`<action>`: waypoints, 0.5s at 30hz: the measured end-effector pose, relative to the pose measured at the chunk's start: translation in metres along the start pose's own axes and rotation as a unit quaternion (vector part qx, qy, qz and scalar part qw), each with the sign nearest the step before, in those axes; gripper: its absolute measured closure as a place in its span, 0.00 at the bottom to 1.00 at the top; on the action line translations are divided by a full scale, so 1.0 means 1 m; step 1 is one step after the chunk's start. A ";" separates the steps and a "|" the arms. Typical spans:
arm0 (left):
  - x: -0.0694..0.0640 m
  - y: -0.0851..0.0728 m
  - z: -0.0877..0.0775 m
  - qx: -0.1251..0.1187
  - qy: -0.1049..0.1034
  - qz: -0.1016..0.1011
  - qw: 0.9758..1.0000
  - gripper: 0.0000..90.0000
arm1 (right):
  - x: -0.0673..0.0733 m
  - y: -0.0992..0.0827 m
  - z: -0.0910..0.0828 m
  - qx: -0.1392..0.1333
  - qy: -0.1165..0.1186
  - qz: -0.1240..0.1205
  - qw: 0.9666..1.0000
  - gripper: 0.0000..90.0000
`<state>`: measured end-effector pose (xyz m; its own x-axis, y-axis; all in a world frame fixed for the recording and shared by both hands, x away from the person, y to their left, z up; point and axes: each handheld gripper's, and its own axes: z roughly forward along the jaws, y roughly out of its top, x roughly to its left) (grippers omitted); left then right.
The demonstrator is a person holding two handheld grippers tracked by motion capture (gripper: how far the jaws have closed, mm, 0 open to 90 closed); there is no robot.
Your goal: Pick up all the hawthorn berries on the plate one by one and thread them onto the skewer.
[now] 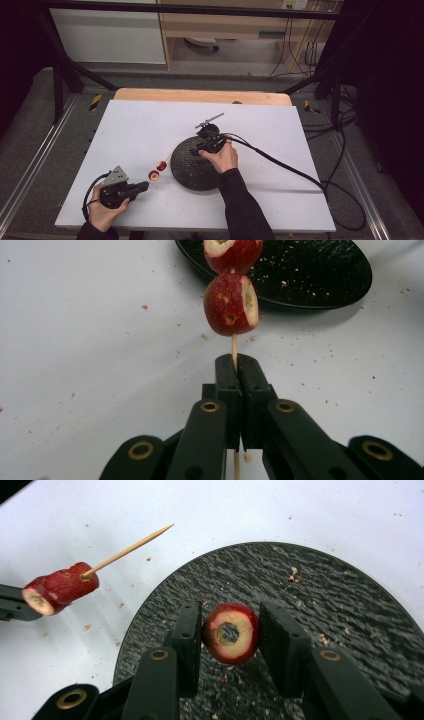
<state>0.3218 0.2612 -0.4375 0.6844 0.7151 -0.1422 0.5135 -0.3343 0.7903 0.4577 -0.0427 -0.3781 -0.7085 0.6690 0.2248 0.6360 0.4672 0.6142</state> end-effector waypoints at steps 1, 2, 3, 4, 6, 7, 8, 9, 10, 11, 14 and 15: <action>0.000 0.000 0.000 0.000 0.000 0.001 1.000 0.98 | -0.001 -0.003 -0.002 -0.007 0.005 0.005 1.000 0.70; -0.001 0.000 0.001 0.000 0.000 0.001 1.000 0.98 | -0.002 -0.006 -0.005 -0.013 0.009 0.008 1.000 0.70; -0.001 0.000 0.001 0.001 0.000 0.002 1.000 0.98 | -0.002 -0.008 -0.007 -0.023 0.013 0.012 1.000 0.70; -0.002 0.001 0.001 0.001 0.000 0.003 1.000 0.98 | -0.003 -0.012 -0.009 -0.032 0.017 0.018 0.999 0.70; -0.003 0.001 0.001 0.001 0.000 0.004 1.000 0.98 | -0.004 -0.018 -0.013 -0.047 0.023 0.028 0.998 0.70; -0.003 0.001 0.002 0.001 0.000 0.005 1.000 0.98 | -0.005 -0.021 -0.015 -0.055 0.025 0.031 0.998 0.70; -0.004 0.001 0.002 0.001 0.000 0.004 1.000 0.98 | -0.006 -0.024 -0.016 -0.064 0.026 0.035 0.997 0.70; -0.004 0.001 0.002 0.002 0.000 0.005 1.000 0.98 | -0.006 -0.027 -0.018 -0.069 0.027 0.040 0.996 0.70; -0.005 0.001 0.002 0.002 0.000 0.006 1.000 0.98 | -0.007 -0.030 -0.020 -0.078 0.029 0.044 0.996 0.70; -0.005 0.001 0.003 0.002 0.000 0.006 1.000 0.98 | -0.008 -0.033 -0.021 -0.089 0.031 0.049 0.994 0.70; -0.007 0.002 0.004 0.003 0.001 0.008 1.000 0.98 | -0.011 -0.043 -0.026 -0.116 0.033 0.065 0.991 0.70; -0.007 0.002 0.004 0.003 0.002 0.008 1.000 0.98 | -0.011 -0.046 -0.027 -0.125 0.035 0.070 0.989 0.70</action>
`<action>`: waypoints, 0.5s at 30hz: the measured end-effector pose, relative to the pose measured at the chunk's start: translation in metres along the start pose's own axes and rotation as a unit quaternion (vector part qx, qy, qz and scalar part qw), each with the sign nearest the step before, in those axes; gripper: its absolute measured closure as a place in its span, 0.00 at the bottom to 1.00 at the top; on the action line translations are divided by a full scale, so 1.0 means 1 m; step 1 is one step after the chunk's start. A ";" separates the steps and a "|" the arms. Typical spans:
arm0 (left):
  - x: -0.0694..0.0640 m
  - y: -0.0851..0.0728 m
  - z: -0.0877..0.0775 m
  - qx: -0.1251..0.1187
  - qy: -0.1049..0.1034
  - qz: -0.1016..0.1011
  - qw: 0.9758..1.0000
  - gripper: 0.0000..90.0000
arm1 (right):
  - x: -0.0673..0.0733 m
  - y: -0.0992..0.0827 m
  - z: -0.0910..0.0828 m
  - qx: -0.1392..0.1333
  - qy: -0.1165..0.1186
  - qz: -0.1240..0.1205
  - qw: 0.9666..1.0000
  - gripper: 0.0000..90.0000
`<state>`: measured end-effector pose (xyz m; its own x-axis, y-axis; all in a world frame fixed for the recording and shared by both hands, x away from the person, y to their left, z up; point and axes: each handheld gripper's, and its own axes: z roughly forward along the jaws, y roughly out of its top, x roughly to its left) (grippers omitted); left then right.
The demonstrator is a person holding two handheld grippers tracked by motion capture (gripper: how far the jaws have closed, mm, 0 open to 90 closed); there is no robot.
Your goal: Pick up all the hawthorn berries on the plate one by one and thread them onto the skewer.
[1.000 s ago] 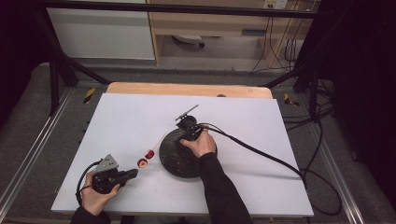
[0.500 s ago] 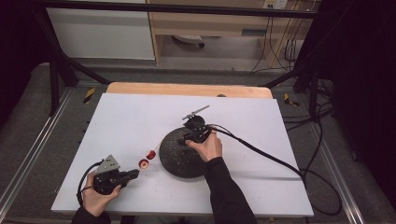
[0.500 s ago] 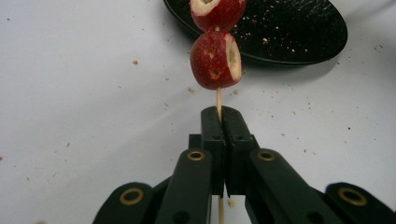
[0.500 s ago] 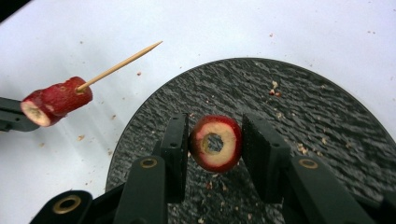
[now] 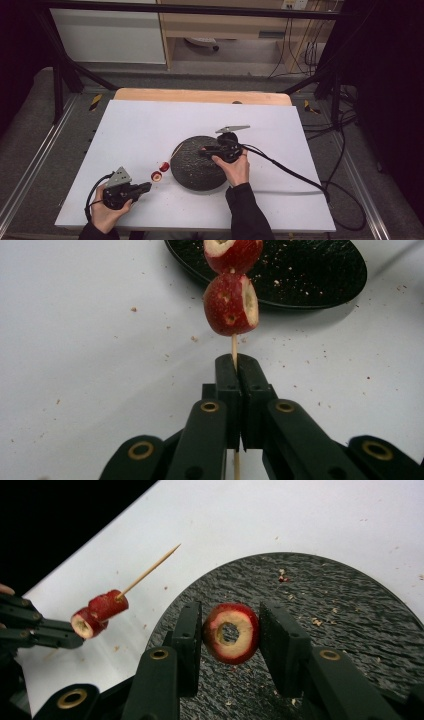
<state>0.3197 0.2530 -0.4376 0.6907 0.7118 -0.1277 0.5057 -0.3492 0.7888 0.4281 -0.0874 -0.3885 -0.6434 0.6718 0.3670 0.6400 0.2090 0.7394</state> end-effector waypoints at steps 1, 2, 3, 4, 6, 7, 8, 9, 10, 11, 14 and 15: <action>0.000 0.000 0.000 0.000 0.000 0.000 1.000 0.98 | -0.001 -0.003 -0.002 -0.010 0.002 0.005 1.000 0.70; -0.001 0.000 0.001 -0.001 0.000 -0.001 1.000 0.98 | -0.002 -0.006 -0.003 -0.022 0.003 0.008 1.000 0.70; -0.001 0.000 0.001 0.000 0.000 0.000 1.000 0.98 | -0.003 -0.010 -0.005 -0.031 0.004 0.012 0.999 0.70; -0.002 0.000 0.001 -0.001 0.001 0.000 1.000 0.98 | -0.004 -0.013 -0.006 -0.043 0.005 0.019 0.999 0.70; -0.003 0.001 0.002 0.000 0.001 0.000 1.000 0.98 | -0.007 -0.020 -0.009 -0.064 0.013 0.033 0.997 0.70; -0.003 0.001 0.002 -0.001 0.000 0.000 1.000 0.98 | -0.007 -0.024 -0.009 -0.075 0.016 0.042 0.996 0.70; -0.004 0.001 0.002 0.000 -0.001 -0.001 1.000 0.98 | -0.009 -0.027 -0.010 -0.083 0.019 0.047 0.995 0.70; -0.004 0.001 0.003 -0.001 0.000 -0.001 1.000 0.98 | -0.009 -0.030 -0.010 -0.095 0.020 0.054 0.994 0.70; -0.005 0.002 0.003 0.000 0.000 -0.001 1.000 0.98 | -0.010 -0.033 -0.011 -0.104 0.022 0.062 0.992 0.70; -0.005 0.002 0.004 0.000 0.000 -0.001 1.000 0.98 | -0.010 -0.036 -0.011 -0.114 0.024 0.069 0.991 0.70; -0.008 0.003 0.006 -0.003 0.001 -0.001 1.000 0.98 | -0.011 -0.047 -0.011 -0.148 0.035 0.090 0.984 0.70; -0.009 0.003 0.007 -0.004 0.000 0.000 1.000 0.98 | -0.011 -0.049 -0.011 -0.153 0.034 0.095 0.983 0.70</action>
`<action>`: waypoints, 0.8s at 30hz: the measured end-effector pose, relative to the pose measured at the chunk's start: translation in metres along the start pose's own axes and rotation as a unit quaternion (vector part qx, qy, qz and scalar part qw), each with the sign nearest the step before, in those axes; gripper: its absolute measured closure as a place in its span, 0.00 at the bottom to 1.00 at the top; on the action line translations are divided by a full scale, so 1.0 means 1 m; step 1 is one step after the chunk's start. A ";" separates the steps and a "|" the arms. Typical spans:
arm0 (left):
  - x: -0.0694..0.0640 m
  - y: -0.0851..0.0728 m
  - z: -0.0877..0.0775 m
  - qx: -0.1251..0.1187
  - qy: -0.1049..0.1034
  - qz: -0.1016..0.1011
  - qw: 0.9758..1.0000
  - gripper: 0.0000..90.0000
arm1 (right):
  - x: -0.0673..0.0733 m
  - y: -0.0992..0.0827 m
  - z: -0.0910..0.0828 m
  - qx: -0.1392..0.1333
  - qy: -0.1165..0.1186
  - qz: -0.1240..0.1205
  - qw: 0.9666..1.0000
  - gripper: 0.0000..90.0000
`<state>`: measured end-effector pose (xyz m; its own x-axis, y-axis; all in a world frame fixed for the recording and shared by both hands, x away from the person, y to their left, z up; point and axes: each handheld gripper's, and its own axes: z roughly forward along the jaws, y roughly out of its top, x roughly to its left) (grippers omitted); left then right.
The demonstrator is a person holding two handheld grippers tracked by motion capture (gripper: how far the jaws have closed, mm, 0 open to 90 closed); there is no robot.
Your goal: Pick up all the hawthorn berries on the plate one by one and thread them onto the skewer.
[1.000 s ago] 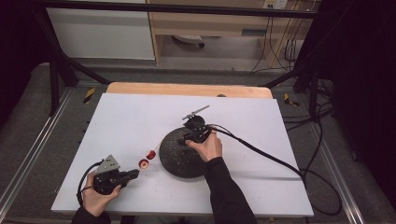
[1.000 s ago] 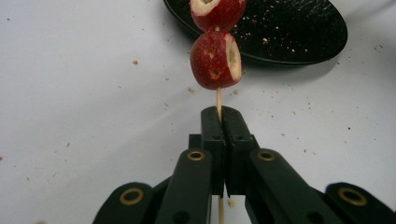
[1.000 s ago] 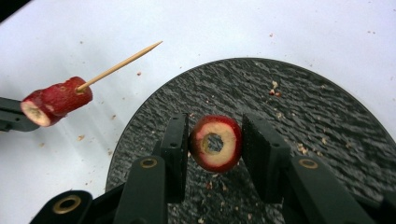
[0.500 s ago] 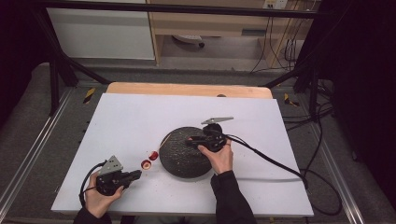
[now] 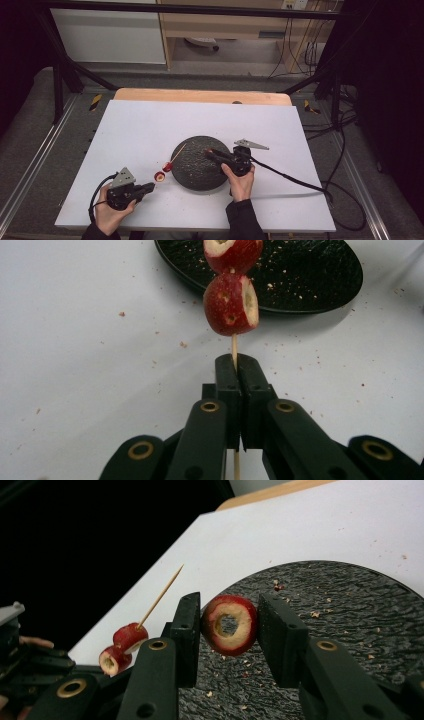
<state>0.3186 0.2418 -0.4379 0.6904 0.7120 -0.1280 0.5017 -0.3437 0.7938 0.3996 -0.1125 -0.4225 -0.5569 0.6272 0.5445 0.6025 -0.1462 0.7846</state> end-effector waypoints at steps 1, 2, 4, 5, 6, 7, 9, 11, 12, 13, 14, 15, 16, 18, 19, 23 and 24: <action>-0.001 0.000 0.001 -0.001 -0.001 0.000 1.000 0.98 | -0.001 -0.003 0.000 -0.010 -0.001 0.005 1.000 0.70; -0.002 0.000 0.001 -0.001 0.000 0.000 1.000 0.98 | -0.001 -0.005 -0.001 -0.018 -0.001 0.011 1.000 0.70; -0.003 0.001 0.002 -0.002 -0.001 0.001 1.000 0.98 | -0.003 -0.008 -0.001 -0.035 0.001 0.022 0.999 0.70; -0.004 0.001 0.002 -0.003 -0.001 0.000 1.000 0.98 | -0.004 -0.010 -0.002 -0.046 0.003 0.028 0.999 0.70; -0.005 0.001 0.003 -0.005 -0.001 -0.001 1.000 0.98 | -0.004 -0.011 -0.002 -0.056 0.002 0.032 0.998 0.70; -0.006 0.002 0.003 -0.006 -0.001 -0.001 1.000 0.98 | -0.005 -0.012 -0.002 -0.062 0.001 0.034 0.998 0.70; -0.008 0.003 0.005 -0.009 -0.001 -0.003 1.000 0.98 | -0.005 -0.015 -0.002 -0.076 0.002 0.038 0.996 0.70; -0.010 0.004 0.006 -0.012 -0.001 -0.002 1.000 0.98 | -0.005 -0.016 -0.002 -0.089 0.002 0.047 0.995 0.70; -0.012 0.004 0.007 -0.012 -0.001 -0.002 1.000 0.98 | -0.006 -0.016 -0.002 -0.097 0.003 0.049 0.994 0.70; -0.013 0.005 0.008 -0.014 -0.001 -0.001 1.000 0.98 | -0.006 -0.016 -0.003 -0.104 0.003 0.049 0.993 0.70; -0.014 0.006 0.008 -0.015 0.000 -0.002 1.000 0.98 | -0.006 -0.016 -0.003 -0.109 0.003 0.054 0.993 0.70; -0.015 0.006 0.009 -0.015 0.000 -0.001 1.000 0.98 | -0.007 -0.016 -0.005 -0.116 0.002 0.056 0.992 0.70; -0.016 0.007 0.010 -0.016 0.000 -0.002 1.000 0.98 | -0.007 -0.015 -0.006 -0.124 0.002 0.059 0.991 0.70; -0.019 0.009 0.012 -0.018 0.000 -0.001 1.000 0.98 | -0.008 -0.013 -0.007 -0.138 0.004 0.065 0.988 0.70; -0.020 0.009 0.012 -0.020 -0.001 0.000 1.000 0.98 | -0.008 -0.012 -0.008 -0.141 0.003 0.069 0.988 0.70; -0.026 0.012 0.016 -0.023 -0.001 0.007 1.000 0.98 | -0.009 -0.007 -0.008 -0.159 0.007 0.074 0.985 0.70; -0.027 0.013 0.017 -0.023 -0.002 0.006 1.000 0.98 | -0.009 -0.005 -0.008 -0.162 0.010 0.080 0.984 0.70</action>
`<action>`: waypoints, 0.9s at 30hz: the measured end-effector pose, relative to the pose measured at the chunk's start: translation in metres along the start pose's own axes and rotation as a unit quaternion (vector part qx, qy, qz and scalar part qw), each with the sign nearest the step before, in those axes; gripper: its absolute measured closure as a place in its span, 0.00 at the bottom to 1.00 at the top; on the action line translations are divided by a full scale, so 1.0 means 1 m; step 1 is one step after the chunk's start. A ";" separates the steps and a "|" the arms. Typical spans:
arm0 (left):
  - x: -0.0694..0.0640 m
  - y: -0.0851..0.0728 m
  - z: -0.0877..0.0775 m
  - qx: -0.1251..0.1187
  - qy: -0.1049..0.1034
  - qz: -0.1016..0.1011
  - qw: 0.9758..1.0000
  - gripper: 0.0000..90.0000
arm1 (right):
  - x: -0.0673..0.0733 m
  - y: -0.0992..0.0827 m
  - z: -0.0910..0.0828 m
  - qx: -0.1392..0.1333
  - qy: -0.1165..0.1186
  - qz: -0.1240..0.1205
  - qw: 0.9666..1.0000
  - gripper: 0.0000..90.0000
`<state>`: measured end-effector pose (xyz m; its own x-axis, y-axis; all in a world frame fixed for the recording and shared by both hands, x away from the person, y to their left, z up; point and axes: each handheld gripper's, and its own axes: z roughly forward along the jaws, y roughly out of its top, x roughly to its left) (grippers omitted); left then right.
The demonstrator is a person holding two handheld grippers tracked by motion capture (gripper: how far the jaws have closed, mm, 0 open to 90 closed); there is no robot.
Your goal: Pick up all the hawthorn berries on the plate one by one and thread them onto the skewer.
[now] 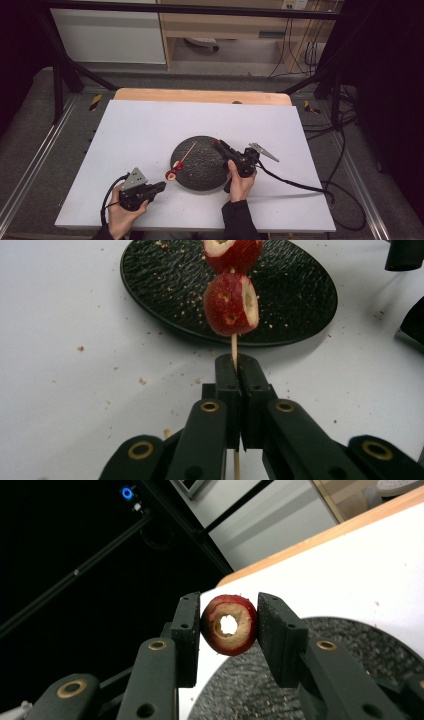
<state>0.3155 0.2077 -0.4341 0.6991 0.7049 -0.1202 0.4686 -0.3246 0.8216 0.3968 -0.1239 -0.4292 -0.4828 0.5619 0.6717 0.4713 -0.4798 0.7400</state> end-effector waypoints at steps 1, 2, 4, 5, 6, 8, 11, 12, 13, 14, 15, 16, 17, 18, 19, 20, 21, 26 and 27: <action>-0.001 0.001 0.000 0.000 0.000 0.002 1.000 0.98 | 0.000 0.001 0.000 -0.006 0.000 -0.001 1.000 0.70; -0.002 0.001 0.002 -0.002 0.000 0.001 1.000 0.98 | 0.000 0.002 0.000 -0.007 0.001 0.001 1.000 0.70; -0.004 0.003 0.003 -0.003 0.000 0.002 1.000 0.98 | 0.000 0.004 0.001 -0.016 0.001 0.005 1.000 0.70; -0.005 0.003 0.004 -0.004 0.000 0.003 1.000 0.98 | 0.000 0.005 0.001 -0.020 0.001 0.006 1.000 0.70; -0.006 0.004 0.005 -0.005 -0.002 0.002 1.000 0.98 | 0.000 0.007 0.001 -0.023 0.002 0.010 1.000 0.70; -0.008 0.005 0.006 -0.005 -0.002 0.004 1.000 0.98 | -0.001 0.009 0.003 -0.031 0.004 0.016 0.999 0.70; -0.011 0.007 0.010 -0.006 -0.005 0.005 1.000 0.98 | -0.001 0.013 0.004 -0.041 0.006 0.020 0.999 0.70; -0.012 0.008 0.011 -0.005 -0.005 0.006 1.000 0.98 | -0.001 0.014 0.003 -0.043 0.006 0.022 0.999 0.70; -0.013 0.009 0.012 -0.005 -0.005 0.007 1.000 0.98 | -0.001 0.015 0.003 -0.047 0.007 0.021 0.999 0.70; -0.013 0.010 0.013 -0.005 -0.003 0.007 1.000 0.98 | -0.001 0.015 0.004 -0.051 0.007 0.022 0.998 0.70; -0.015 0.011 0.014 -0.007 -0.004 0.004 1.000 0.98 | -0.001 0.016 0.004 -0.054 0.005 0.023 0.998 0.70; -0.016 0.012 0.014 -0.008 -0.007 0.004 1.000 0.98 | -0.001 0.016 0.004 -0.056 0.006 0.026 0.998 0.70; -0.017 0.014 0.015 -0.009 -0.008 0.005 1.000 0.98 | -0.001 0.016 0.004 -0.060 0.006 0.027 0.998 0.70; -0.019 0.015 0.016 -0.010 -0.008 0.007 1.000 0.98 | -0.001 0.016 0.004 -0.064 0.006 0.029 0.998 0.70; -0.021 0.016 0.017 -0.011 -0.009 0.008 1.000 0.98 | -0.001 0.016 0.005 -0.066 0.007 0.030 0.997 0.70; -0.023 0.017 0.018 -0.012 -0.010 0.010 1.000 0.98 | -0.001 0.017 0.005 -0.069 0.008 0.031 0.997 0.70; -0.024 0.019 0.019 -0.013 -0.011 0.012 1.000 0.98 | -0.001 0.017 0.005 -0.071 0.007 0.033 0.997 0.70; -0.033 0.025 0.026 -0.018 -0.014 0.014 1.000 0.98 | -0.001 0.018 0.005 -0.082 0.009 0.035 0.996 0.70; -0.034 0.026 0.027 -0.018 -0.015 0.015 1.000 0.98 | 0.000 0.018 0.004 -0.083 0.010 0.035 0.996 0.70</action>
<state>0.3182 0.1584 -0.4239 0.7289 0.6754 -0.1116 0.4279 -0.3224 0.8443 0.4083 -0.1296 -0.4164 -0.4676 0.5106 0.7216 0.3765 -0.6235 0.6852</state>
